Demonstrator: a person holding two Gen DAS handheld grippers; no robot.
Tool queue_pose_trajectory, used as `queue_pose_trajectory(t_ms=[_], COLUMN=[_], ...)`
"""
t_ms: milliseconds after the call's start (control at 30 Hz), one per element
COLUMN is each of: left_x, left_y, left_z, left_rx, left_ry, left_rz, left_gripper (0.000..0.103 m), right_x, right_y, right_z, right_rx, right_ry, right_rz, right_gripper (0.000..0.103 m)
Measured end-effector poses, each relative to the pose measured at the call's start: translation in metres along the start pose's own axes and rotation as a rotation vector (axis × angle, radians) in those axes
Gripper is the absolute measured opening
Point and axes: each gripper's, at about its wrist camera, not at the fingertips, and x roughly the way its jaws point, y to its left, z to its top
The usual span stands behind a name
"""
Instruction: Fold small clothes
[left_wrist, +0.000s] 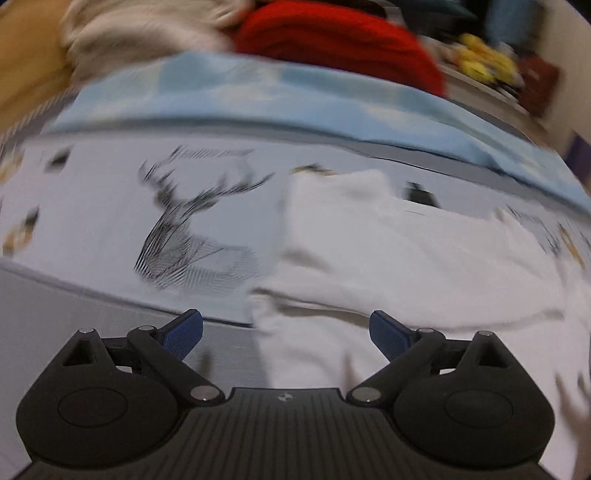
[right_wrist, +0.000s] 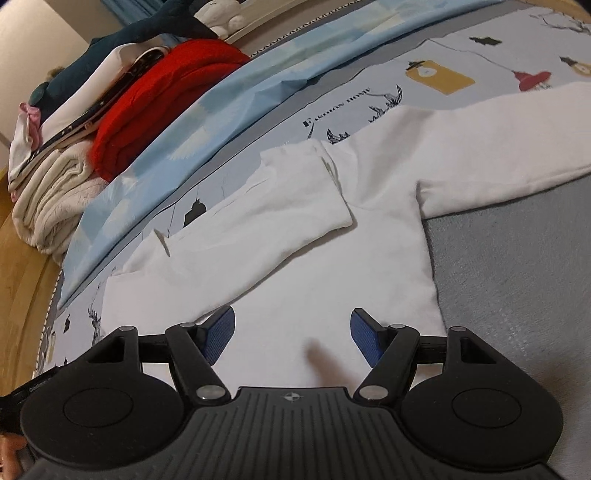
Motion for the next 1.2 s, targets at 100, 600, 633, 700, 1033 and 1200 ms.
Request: queue_pose_trajectory(t_ms=[100,600,633,700,1033,1200], left_x=[0.012,0.019,0.012,0.001,0.053,0.027], left_y=[0.019,0.014,0.016,0.017,0.012,0.014], left_z=[0.013,0.025,0.028,0.033,0.020,0.010], left_rx=[-0.101,0.054,0.029,-0.033,0.017,0.126], left_ry=[-0.027,-0.011,-0.029,-0.087,0.035,0.024], left_rz=[-0.030,0.313,0.281,0.198,0.321,0.387], left_gripper=[0.097,0.100,0.100,0.101,0.103,0.103], right_x=[0.007,0.016,0.015,0.014,0.015,0.004], right_y=[-0.001,0.011,0.011,0.012,0.019,0.008], right_z=[-0.001,0.003,0.003,0.003,-0.003,0.006], right_rx=[0.012,-0.007,-0.005,-0.008,-0.042,-0.012], right_ry=[-0.011,-0.053,-0.053,-0.053,-0.078,-0.103], right_rz=[-0.007,-0.016,-0.012,-0.003,0.034,0.011], right_gripper=[0.071,0.071,0.071,0.071,0.071,0.071])
